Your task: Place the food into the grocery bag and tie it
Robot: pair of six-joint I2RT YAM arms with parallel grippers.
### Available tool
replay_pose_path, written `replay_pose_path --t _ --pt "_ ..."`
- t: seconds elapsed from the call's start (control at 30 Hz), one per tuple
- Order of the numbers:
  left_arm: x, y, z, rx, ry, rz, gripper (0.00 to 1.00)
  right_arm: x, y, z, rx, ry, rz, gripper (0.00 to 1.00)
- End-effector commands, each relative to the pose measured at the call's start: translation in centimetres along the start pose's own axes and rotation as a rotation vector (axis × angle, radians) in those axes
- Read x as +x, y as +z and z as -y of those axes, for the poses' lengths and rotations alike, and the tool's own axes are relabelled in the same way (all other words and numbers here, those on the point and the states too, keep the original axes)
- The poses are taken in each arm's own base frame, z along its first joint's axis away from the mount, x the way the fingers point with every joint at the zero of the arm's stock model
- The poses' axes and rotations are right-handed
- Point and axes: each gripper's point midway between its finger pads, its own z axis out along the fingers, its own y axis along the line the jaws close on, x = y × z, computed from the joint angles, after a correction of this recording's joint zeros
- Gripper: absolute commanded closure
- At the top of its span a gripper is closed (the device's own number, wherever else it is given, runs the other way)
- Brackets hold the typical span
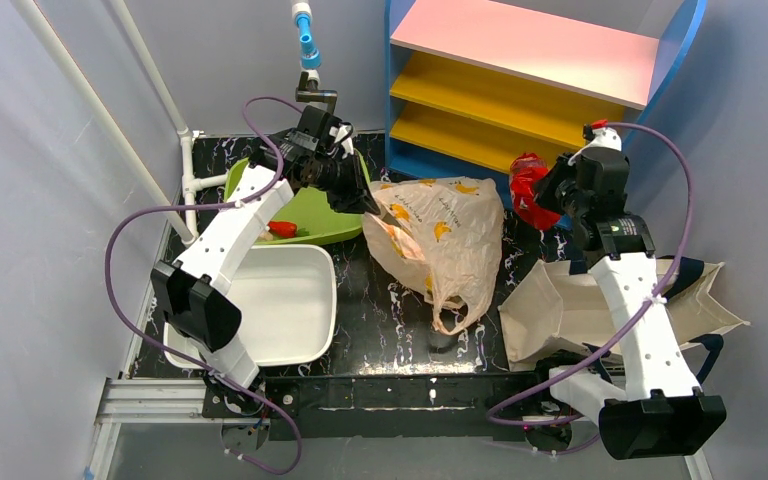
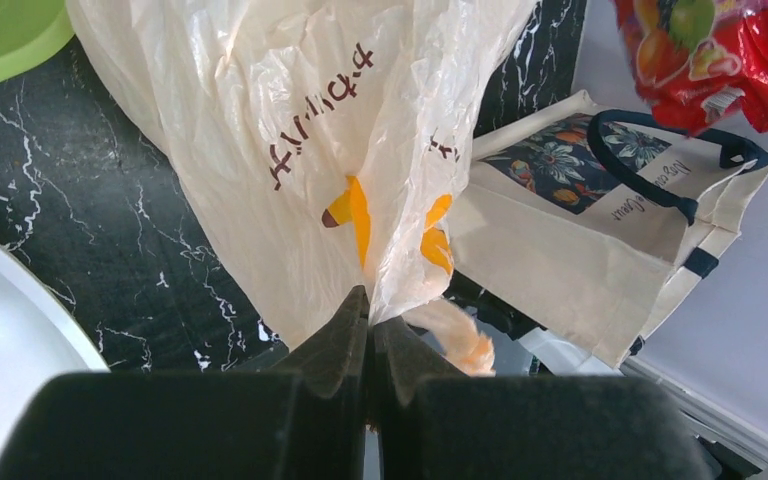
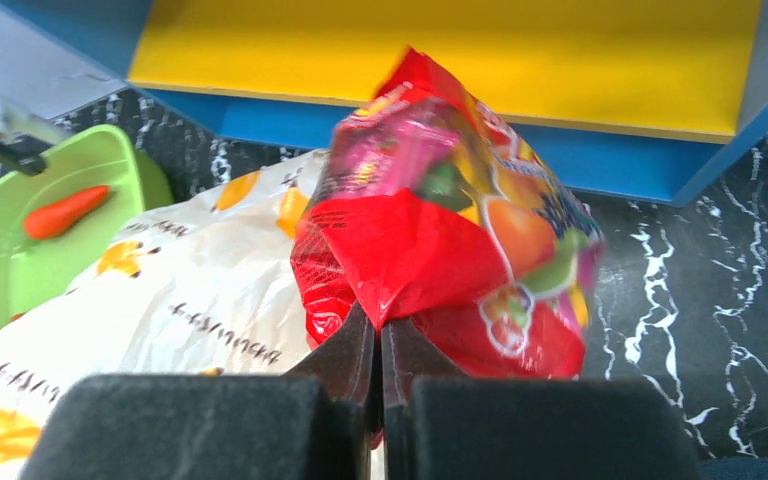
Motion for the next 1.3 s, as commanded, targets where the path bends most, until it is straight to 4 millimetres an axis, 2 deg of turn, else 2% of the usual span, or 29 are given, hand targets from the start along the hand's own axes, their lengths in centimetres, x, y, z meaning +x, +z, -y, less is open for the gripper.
replay_pose_path --t 0.0,0.23,0.43,0.6,0.7,0.8,0.9,1.07,1.17,1.2,1.27 --pt "-0.2 -1.2 0.9 0.021 0.014 -0.003 1.0 -7.2 -4.7 -5.2 -0.212 0.034 0.197 0.99" --pt "0.1 -0.5 0.9 0.022 0.001 -0.057 1.0 -8.7 -8.2 -8.9 -0.388 0.048 0.189 0.99" --pt "1.3 0.0 0.8 0.061 0.142 -0.061 1.0 -7.6 -11.2 -12.9 -0.629 0.057 0.075 0.99" --pt "2.9 1.1 -0.2 0.005 0.306 -0.074 1.0 -6.2 -14.6 -15.6 -0.833 0.055 -0.027 0.99" --pt "3.8 2.4 0.0 0.002 0.335 -0.111 1.0 -5.3 -16.3 -16.5 -0.911 0.055 -0.08 0.99" --pt "4.6 3.1 0.6 0.009 0.349 -0.144 1.0 -4.4 -17.1 -16.7 -0.934 0.046 -0.101 0.99" --pt "4.9 3.3 0.5 -0.012 0.357 -0.152 1.0 -4.0 -16.9 -16.4 -0.92 0.051 -0.094 0.99" --pt "5.3 2.2 -0.1 -0.055 0.356 -0.163 1.0 -4.3 -16.5 -16.6 -0.919 0.061 -0.089 0.99" --pt "5.8 1.1 -0.6 -0.09 0.364 -0.184 0.89 -4.5 -16.6 -16.9 -0.919 0.054 -0.087 0.99" --pt "5.8 0.8 -0.7 -0.095 0.365 -0.182 0.82 -4.7 -16.6 -16.9 -0.911 0.051 -0.086 0.99" --pt "5.8 -0.1 -0.4 -0.099 0.368 -0.166 0.63 -5.4 -16.9 -16.6 -0.864 0.038 -0.059 0.99"
